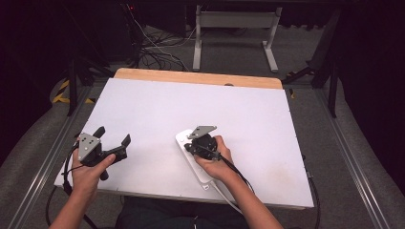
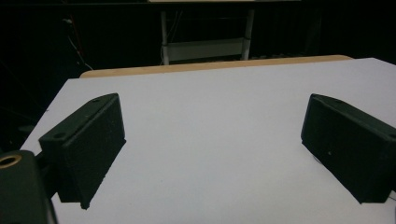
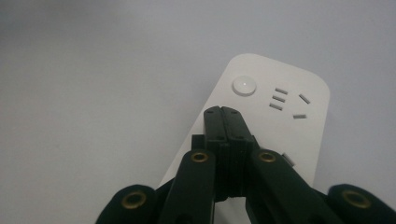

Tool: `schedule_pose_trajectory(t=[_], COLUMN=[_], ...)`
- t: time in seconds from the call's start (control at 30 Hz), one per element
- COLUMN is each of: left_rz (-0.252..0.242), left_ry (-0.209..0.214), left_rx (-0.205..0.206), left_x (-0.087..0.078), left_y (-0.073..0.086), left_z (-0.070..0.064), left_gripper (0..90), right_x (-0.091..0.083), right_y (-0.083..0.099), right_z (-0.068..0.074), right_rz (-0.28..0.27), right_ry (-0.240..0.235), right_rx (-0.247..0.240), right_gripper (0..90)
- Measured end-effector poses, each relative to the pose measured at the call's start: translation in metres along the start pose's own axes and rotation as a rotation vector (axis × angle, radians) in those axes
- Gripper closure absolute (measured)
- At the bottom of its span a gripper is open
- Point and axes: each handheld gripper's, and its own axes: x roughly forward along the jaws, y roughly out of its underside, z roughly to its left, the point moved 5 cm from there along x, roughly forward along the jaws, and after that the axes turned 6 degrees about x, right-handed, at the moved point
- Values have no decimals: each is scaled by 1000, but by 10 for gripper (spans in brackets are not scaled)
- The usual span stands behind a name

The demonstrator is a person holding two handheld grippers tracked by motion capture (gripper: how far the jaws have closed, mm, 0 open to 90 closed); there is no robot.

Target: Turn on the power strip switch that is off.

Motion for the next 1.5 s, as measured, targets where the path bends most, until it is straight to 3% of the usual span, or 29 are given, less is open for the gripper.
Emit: schedule_pose_trajectory(t=[1.5], left_rz=[-3], left_ry=[2], left_rx=[6], left_x=[-1], left_y=[0], left_z=[-1], left_gripper=[72], right_x=[0], right_y=[0], right_z=[1], right_rz=[2], right_ry=[5], right_rx=[5], right_gripper=[900])
